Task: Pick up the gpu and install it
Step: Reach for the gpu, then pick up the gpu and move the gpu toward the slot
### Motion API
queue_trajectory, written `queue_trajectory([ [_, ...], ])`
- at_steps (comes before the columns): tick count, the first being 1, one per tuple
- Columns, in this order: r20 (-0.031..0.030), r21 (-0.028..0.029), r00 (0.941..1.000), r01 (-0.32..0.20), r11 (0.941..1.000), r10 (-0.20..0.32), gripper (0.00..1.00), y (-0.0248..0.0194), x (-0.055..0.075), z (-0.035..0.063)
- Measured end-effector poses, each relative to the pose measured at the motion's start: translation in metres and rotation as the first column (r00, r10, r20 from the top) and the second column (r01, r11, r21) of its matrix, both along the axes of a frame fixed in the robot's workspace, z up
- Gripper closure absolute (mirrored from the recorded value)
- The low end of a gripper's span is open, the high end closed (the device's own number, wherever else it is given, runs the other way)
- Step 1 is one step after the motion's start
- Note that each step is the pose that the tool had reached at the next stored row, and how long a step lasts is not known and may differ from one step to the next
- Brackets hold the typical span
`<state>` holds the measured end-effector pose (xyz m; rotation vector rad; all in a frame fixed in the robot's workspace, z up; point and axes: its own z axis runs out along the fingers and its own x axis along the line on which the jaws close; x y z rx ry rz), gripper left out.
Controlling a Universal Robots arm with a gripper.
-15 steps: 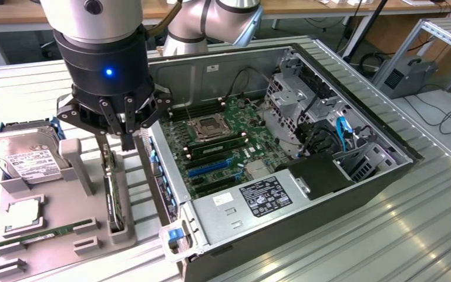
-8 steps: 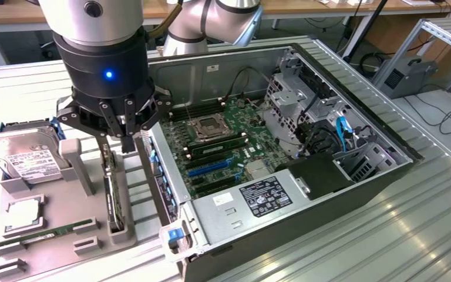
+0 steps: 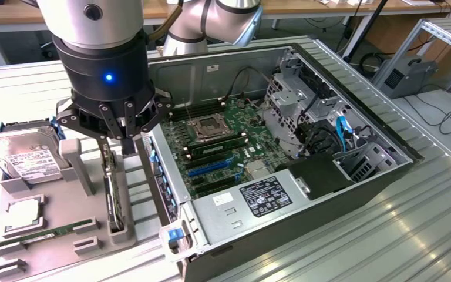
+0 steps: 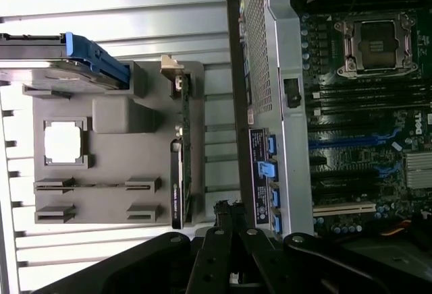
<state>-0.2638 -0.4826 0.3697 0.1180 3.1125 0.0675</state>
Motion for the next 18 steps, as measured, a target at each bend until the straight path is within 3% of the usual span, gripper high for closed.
queue_trajectory([
  [5,0.0000,-0.0001,1.0000,0.000,1.0000,0.000,0.89,-0.0027,-0.0006,-0.0003],
  [18,0.0000,0.0000,1.0000,0.000,1.0000,0.000,0.89,-0.0029,-0.0006,-0.0003],
])
